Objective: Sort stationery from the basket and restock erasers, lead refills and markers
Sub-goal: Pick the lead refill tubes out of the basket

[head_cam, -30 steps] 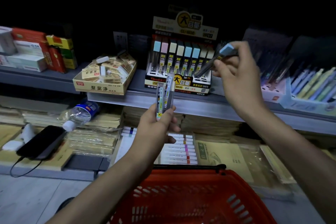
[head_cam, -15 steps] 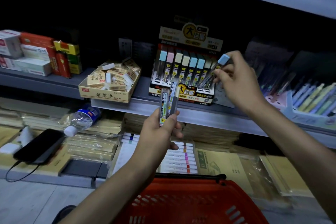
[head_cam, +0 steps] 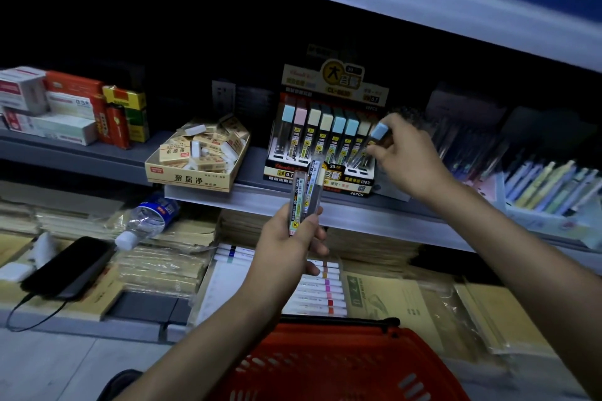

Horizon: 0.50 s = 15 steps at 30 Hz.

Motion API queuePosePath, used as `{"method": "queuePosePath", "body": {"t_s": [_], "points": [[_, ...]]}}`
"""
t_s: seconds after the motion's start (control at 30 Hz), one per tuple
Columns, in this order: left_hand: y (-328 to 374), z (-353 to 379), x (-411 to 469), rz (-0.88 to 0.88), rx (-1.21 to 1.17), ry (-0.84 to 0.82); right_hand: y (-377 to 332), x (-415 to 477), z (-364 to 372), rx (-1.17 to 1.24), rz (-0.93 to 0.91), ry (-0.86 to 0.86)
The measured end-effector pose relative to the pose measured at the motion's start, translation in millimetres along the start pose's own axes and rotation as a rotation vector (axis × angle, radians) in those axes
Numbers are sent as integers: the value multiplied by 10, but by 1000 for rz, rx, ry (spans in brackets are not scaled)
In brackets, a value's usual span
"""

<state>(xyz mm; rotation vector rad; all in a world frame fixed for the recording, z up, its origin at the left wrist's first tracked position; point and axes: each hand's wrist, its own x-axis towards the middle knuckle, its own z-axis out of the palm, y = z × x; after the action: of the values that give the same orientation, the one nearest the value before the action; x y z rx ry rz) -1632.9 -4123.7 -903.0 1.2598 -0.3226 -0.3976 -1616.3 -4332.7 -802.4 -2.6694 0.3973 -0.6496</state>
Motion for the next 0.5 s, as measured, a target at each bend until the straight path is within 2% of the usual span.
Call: {"method": "queuePosePath", "body": {"t_s": [0.1,0.2,0.27,0.4,0.5], "points": [[35,11,-9,17,-2,-12,34,-79,-18,-14,-19,27],[45,22,-19,45,15,-21,38,-267,-63,-94,-65,195],[53,29,-35,57,24,-38,-57,-481,-72,21,-52,232],[44,67,-60,64,-6,-121,-295,-890,10,484,104,-90],[3,106,-67,53,-32,-191,-271,-992,64,670,166,-128]]}}
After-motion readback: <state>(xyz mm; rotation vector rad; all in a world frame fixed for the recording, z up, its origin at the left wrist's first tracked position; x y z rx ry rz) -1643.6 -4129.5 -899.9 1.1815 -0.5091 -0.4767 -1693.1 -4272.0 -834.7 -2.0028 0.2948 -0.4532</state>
